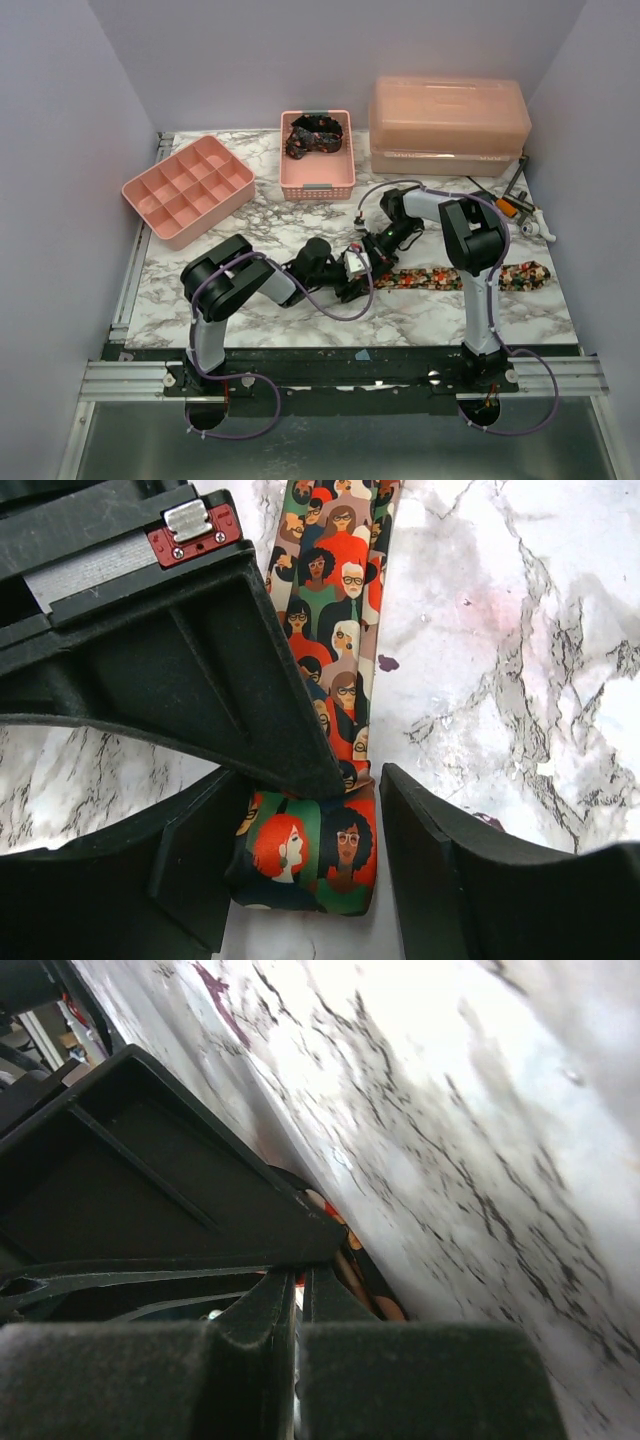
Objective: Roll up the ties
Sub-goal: Roll the tie at the center of the board.
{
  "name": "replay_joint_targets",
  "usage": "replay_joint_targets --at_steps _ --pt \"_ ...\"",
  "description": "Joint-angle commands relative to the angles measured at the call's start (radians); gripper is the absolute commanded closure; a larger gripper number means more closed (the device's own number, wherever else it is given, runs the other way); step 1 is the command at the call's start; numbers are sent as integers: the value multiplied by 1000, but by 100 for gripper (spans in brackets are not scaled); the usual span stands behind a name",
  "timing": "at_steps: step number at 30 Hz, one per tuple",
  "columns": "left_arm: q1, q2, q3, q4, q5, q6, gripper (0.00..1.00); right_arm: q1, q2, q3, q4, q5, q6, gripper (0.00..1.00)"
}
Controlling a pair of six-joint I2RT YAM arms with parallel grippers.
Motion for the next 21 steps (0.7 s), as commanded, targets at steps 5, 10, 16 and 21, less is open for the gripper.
replay_joint_targets --at_steps 5,10,16,21 --pt "8 -36 -94 52 -46 18 40 27 60 -50 211 139 -55 99" --pt "23 -89 -140 63 -70 22 33 27 51 -64 210 151 -67 99" --pt "32 -116 -160 64 -57 35 37 27 44 -76 199 167 -85 99" --pt "32 -123 -184 133 -21 41 48 25 47 -81 195 179 -86 99"
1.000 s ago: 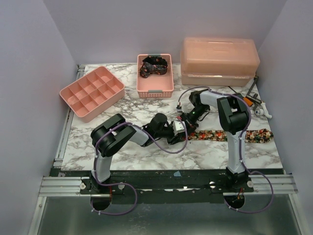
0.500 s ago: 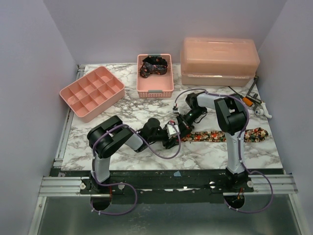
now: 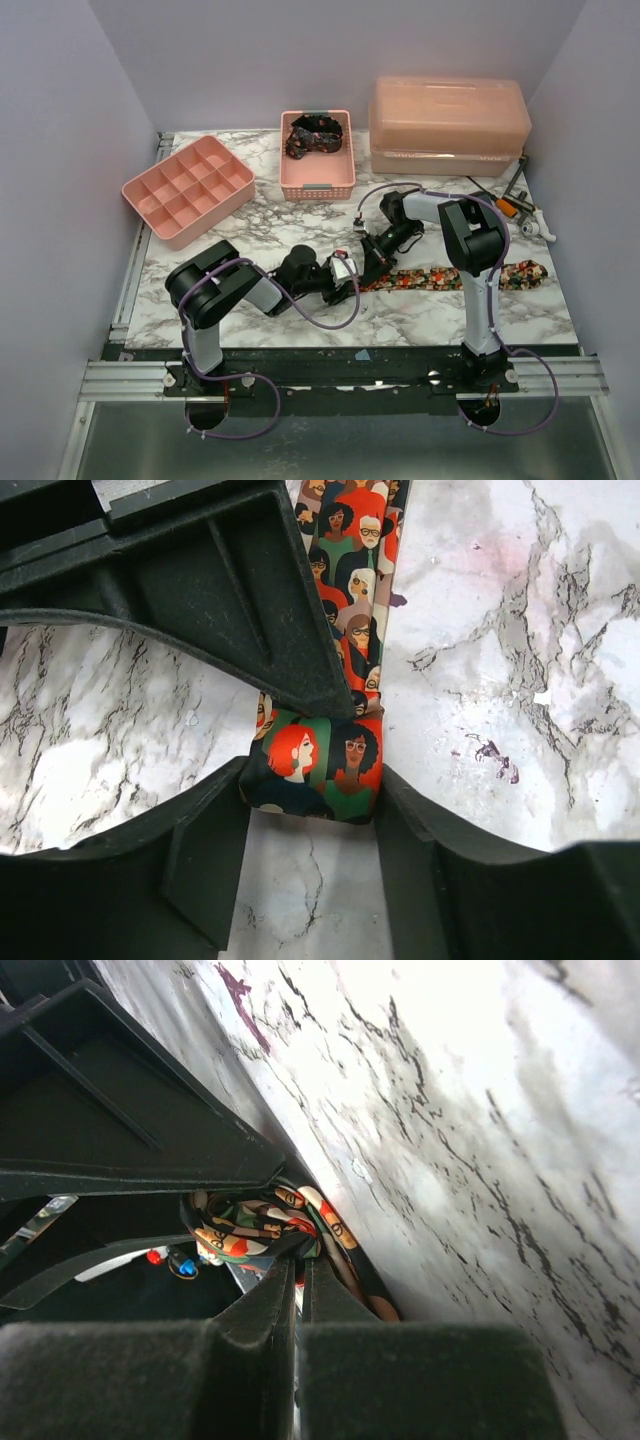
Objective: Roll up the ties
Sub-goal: Roll the tie at the center of the board.
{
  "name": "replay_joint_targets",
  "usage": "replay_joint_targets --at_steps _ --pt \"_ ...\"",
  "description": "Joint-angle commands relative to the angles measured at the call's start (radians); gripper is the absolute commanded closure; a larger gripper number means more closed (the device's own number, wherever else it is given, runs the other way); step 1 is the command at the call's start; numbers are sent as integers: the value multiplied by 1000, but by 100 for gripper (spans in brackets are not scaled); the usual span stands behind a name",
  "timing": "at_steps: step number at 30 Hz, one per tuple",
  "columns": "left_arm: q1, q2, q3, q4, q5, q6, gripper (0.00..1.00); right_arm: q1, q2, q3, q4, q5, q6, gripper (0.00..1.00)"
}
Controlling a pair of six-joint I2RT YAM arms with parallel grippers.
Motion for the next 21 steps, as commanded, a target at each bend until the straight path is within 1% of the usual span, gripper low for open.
replay_joint_targets --at_steps 1,4,10,13,17,21 --pt "4 -32 -29 61 40 23 49 15 54 -46 155 229 -77 99" --pt "-2 -42 -12 53 71 29 54 15 63 -37 157 218 -65 99" --pt "-23 -49 57 31 77 5 54 17 71 -30 161 206 -59 99" --pt "-32 -20 101 7 85 -3 58 15 73 -26 160 200 -58 99" --pt "-48 46 149 -40 74 2 58 16 74 -17 160 186 -53 99" --pt "-60 106 179 -140 3 28 58 17 66 -16 169 164 -48 99"
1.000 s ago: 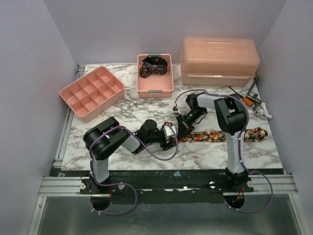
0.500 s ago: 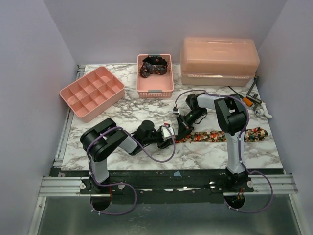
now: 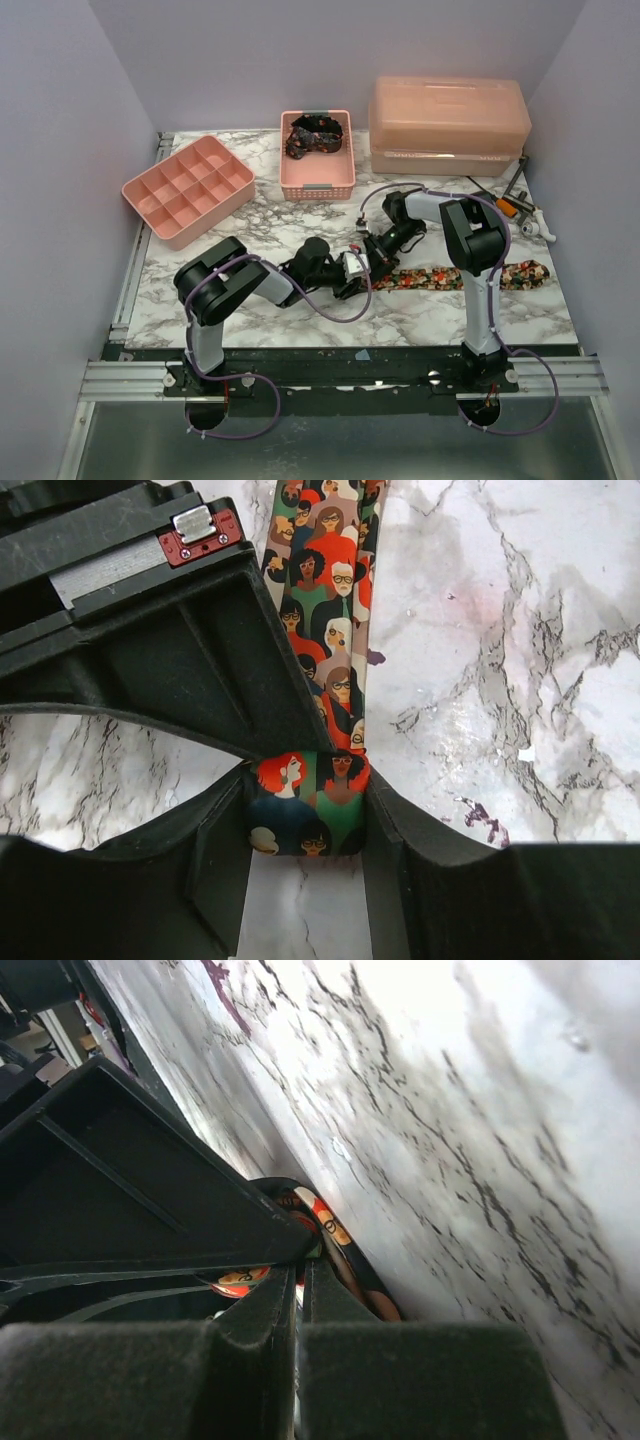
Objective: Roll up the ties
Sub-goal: Roll the tie at the center of the board.
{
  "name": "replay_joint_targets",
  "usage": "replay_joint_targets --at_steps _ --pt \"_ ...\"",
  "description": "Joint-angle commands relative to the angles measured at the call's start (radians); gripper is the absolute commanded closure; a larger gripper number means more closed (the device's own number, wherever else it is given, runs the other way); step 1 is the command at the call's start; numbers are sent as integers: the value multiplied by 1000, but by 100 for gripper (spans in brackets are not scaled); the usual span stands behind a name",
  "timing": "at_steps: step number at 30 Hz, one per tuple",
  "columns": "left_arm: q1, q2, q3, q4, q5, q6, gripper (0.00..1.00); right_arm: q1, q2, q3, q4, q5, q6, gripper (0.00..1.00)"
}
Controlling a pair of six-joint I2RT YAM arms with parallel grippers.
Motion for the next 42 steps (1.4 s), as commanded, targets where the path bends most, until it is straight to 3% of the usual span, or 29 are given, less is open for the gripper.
replay_joint_targets --at_steps 1,9,14,19,27,36,38,42 --pt "-34 80 72 -85 -69 34 58 24 65 -17 182 155 -43 99" --pt "-36 100 120 -378 -205 120 70 24 42 -21 184 109 -36 99" --pt "-34 78 157 -580 -236 185 76 -18 4 17 106 91 -32 82" --pt "-36 81 206 -752 -262 178 76 -102 -41 33 24 20 -30 62" --pt "-44 119 283 -905 -280 196 76 -141 -125 1 -23 -30 -33 55" --pt "-48 137 306 -938 -276 201 76 -125 -98 6 4 -158 25 56" --pt "-49 136 306 -938 -275 201 76 -113 -95 0 7 -135 21 62" --pt "-50 134 309 -941 -273 197 74 -107 -73 -1 -5 -30 -8 88"
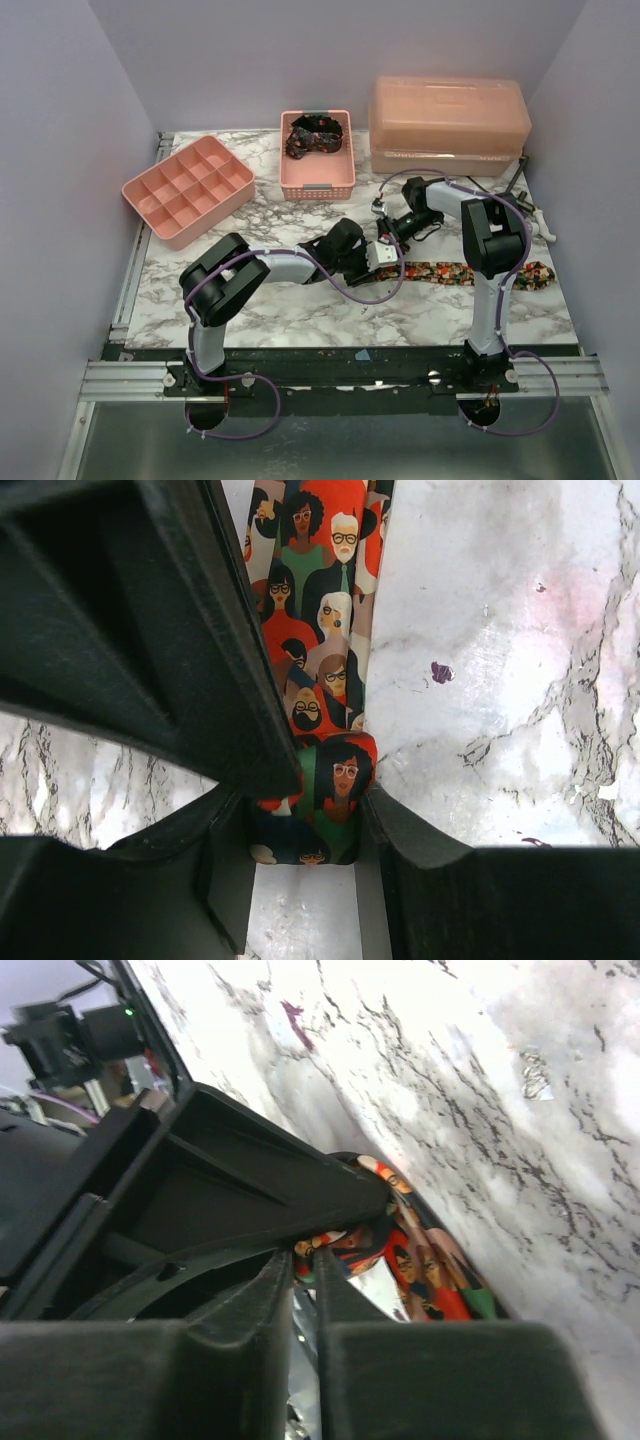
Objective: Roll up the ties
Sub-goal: Roll the tie at the center of the board.
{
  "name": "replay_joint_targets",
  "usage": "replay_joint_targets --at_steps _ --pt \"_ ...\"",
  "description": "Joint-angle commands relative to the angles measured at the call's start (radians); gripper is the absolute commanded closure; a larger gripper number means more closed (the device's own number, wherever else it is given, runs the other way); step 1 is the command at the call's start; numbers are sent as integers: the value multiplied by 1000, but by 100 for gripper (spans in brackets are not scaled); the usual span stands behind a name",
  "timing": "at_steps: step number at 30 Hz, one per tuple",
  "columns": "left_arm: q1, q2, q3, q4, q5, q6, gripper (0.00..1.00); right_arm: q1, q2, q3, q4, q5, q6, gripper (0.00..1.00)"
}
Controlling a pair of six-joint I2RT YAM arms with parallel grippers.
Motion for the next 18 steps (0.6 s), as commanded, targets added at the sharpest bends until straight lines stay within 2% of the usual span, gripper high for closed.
replay_joint_targets --at_steps 1,3,6,11,13,18 --pt "-3 98 -57 -264 -99 29 74 12 38 -1 -23 95 -48 93" --pt "-3 98 -52 -267 -93 24 73 7 46 2 -30 145 -69 99" --pt "-2 89 -52 -262 -68 12 66 1 31 1 11 219 -67 99" --pt "5 58 -65 -199 -9 -11 44 -1 44 18 63 312 -56 99" --pt "15 43 -78 -144 19 -24 38 -1 45 8 84 341 -56 99" --pt "41 20 -104 -8 93 -54 34 -1 46 -22 119 380 -63 99"
